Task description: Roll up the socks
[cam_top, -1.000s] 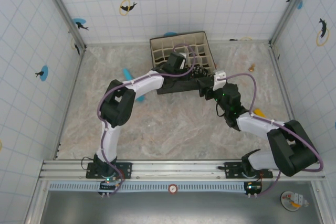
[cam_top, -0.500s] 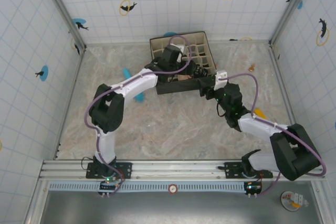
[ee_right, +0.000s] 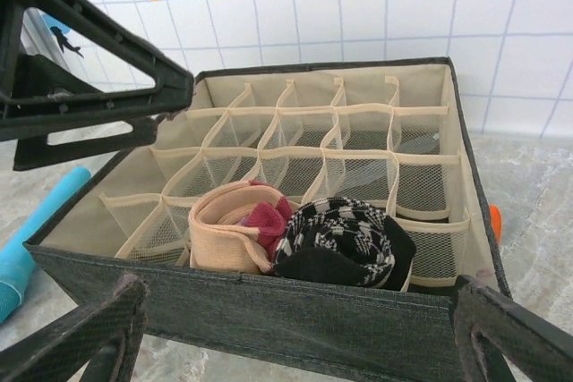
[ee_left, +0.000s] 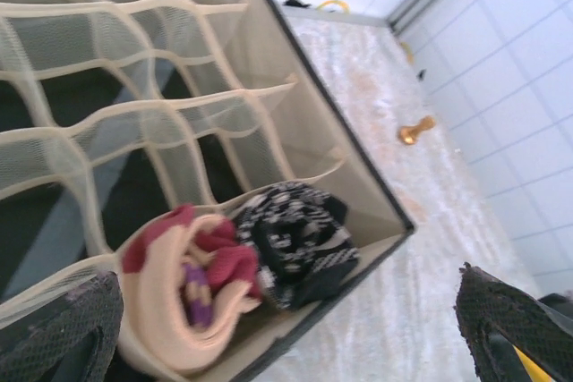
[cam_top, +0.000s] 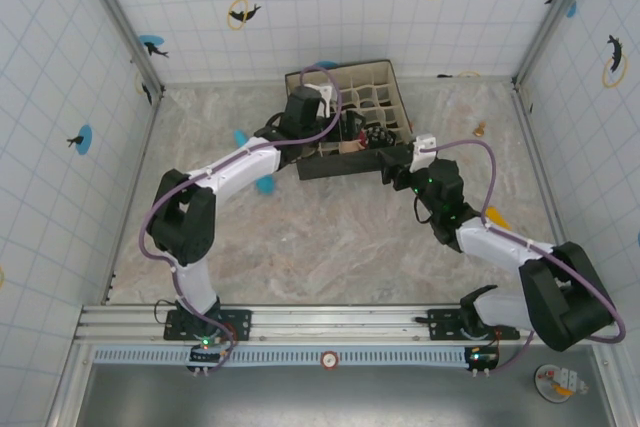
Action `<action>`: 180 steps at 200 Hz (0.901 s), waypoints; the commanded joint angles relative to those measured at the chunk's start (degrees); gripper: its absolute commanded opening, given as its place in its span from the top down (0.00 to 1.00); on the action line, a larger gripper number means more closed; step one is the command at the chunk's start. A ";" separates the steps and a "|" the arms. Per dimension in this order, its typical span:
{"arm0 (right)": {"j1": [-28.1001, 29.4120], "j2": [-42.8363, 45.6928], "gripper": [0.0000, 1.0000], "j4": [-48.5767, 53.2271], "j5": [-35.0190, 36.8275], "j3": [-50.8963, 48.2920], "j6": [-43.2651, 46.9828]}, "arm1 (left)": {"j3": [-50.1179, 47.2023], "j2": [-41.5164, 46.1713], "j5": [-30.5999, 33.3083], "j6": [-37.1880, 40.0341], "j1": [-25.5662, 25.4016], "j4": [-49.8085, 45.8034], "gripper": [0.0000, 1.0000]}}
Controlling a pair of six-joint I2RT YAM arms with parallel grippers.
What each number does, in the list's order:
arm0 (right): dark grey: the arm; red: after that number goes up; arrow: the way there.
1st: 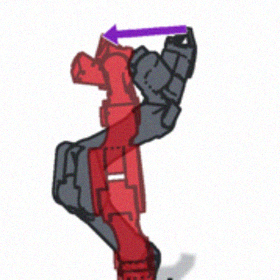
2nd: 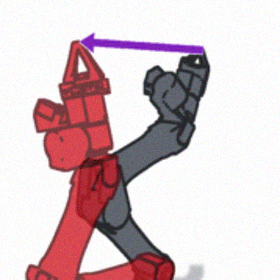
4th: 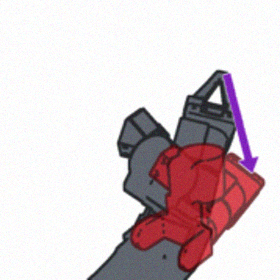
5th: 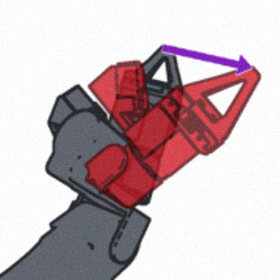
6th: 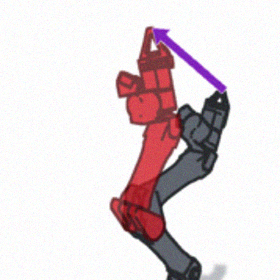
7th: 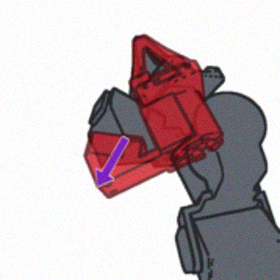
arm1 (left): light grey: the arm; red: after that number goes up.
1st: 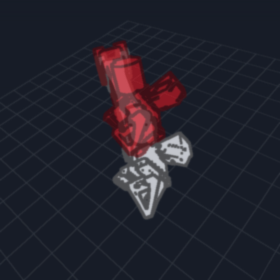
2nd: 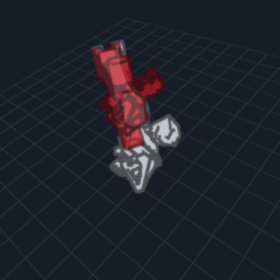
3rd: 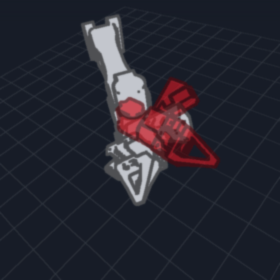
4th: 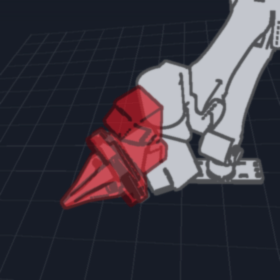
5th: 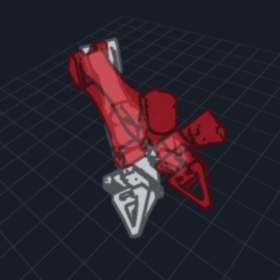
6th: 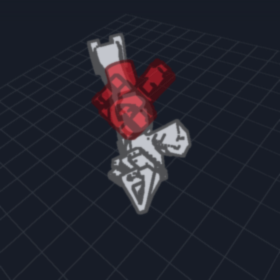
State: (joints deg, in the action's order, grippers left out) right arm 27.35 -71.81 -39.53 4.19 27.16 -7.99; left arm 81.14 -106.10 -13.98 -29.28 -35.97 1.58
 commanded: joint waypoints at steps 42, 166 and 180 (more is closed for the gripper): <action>-0.35 2.07 0.10 1.72 -0.16 -0.88 0.82 | 1.18 -6.31 -8.31 -8.41 -0.86 11.77 0.03; -0.84 3.89 0.10 2.35 -0.93 -2.28 1.48 | 1.68 -15.56 -10.54 -11.57 0.18 15.43 0.03; -0.90 4.20 0.10 2.52 -1.07 -2.28 1.48 | 1.69 -15.89 -10.95 -11.67 0.14 15.41 0.03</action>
State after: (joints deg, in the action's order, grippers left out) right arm 26.87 -69.43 -36.75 3.42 26.06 -6.83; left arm 81.58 -119.61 -23.22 -39.83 -36.32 17.39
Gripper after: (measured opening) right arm 0.901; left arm 0.973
